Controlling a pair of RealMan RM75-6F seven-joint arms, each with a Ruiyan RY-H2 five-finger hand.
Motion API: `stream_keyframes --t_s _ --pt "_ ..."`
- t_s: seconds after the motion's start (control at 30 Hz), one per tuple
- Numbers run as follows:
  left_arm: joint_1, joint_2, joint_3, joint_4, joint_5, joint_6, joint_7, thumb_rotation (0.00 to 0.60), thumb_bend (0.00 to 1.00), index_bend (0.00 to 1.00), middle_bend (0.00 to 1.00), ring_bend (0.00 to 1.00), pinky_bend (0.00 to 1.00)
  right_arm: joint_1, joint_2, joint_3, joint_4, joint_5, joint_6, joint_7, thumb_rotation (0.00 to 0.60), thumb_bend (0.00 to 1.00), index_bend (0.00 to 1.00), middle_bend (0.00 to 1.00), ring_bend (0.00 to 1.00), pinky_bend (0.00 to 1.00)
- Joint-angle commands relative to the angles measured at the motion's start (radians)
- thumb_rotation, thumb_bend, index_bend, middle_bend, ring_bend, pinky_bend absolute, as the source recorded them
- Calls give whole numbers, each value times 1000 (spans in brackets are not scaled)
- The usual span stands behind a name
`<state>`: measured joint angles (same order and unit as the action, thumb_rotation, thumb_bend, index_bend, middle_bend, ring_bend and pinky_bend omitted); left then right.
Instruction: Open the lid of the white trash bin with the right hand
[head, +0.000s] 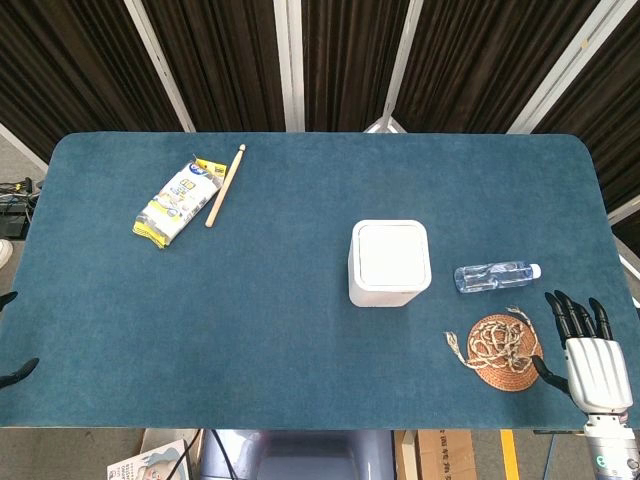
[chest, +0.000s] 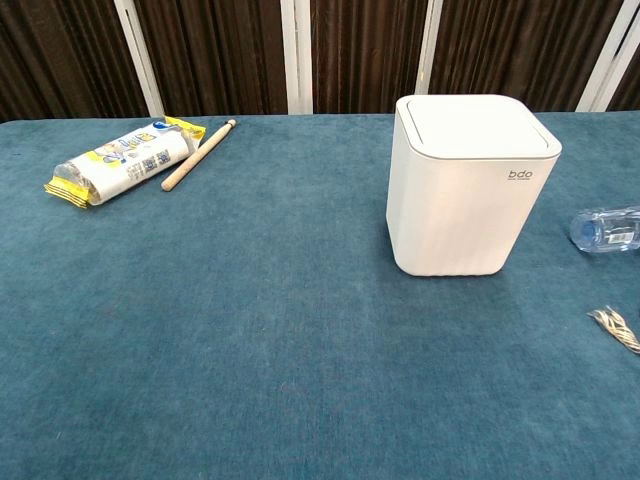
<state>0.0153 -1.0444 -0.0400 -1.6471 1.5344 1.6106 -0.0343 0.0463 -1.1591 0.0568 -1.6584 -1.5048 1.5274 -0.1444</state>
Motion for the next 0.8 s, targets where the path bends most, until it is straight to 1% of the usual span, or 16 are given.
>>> stream_keyframes --t_s 0.03,0.17,0.33,0.5,0.67,0.73,0.77,0.8 --pt "1 0 0 0 6 7 -2 600 164 166 33 0 0 0 -2 3 3 1 1 3 600 243 78 109 149 46" --pt "4 0 4 3 12 10 -6 600 164 166 33 0 0 -2 -3 3 3 -3 8 0 600 242 78 109 149 46" --pt "8 2 5 3 16 19 -11 600 164 166 33 0 0 -8 1 2 2 -10 19 3 600 242 78 109 149 73" --pt "2 -2 -1 8 12 13 -16 600 164 167 37 0 0 -8 -1 3 -2 2 10 6 600 243 78 109 173 196" --pt "4 -14 2 24 45 39 -19 600 164 167 39 0 0 1 6 2 -7 20 -23 11 600 242 80 109 207 255" --pt "6 -11 9 25 53 39 -28 600 164 167 39 0 0 0 2 6 -6 15 -14 15 600 242 94 125 252 294" --pt "7 -10 10 24 54 39 -32 600 164 167 39 0 0 0 -1 7 -4 11 -9 15 600 242 105 148 284 325" --pt "7 -9 10 23 55 41 -36 600 164 167 39 0 0 1 -5 9 0 4 -2 15 600 243 117 191 330 373"
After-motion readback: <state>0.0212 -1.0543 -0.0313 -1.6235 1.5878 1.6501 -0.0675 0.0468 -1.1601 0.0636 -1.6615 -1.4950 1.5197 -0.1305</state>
